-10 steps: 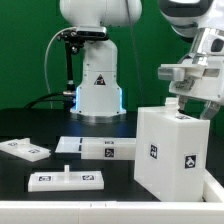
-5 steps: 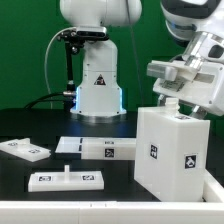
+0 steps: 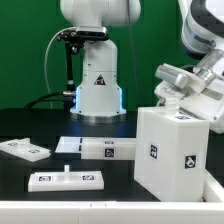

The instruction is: Assemble cabinet

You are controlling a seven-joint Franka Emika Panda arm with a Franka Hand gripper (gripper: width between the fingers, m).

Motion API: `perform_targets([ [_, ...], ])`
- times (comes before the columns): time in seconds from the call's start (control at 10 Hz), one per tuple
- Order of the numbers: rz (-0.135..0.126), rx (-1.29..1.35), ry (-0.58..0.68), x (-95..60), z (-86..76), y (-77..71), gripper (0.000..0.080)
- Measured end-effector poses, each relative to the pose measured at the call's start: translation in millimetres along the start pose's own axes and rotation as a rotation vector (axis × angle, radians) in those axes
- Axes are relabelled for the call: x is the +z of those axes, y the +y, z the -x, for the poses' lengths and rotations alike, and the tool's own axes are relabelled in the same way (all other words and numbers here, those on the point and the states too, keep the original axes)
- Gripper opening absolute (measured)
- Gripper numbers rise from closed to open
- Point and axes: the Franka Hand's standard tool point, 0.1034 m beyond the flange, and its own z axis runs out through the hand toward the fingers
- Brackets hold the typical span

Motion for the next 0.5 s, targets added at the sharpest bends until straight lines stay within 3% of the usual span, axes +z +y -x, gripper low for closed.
perform_targets([
  [0.3, 0.001, 0.003, 0.003, -1.6, 0.1, 1.8, 0.0797],
  [0.5, -0.006, -0.047, 0.013, 8.3, 20.5, 10.6, 0.0797],
])
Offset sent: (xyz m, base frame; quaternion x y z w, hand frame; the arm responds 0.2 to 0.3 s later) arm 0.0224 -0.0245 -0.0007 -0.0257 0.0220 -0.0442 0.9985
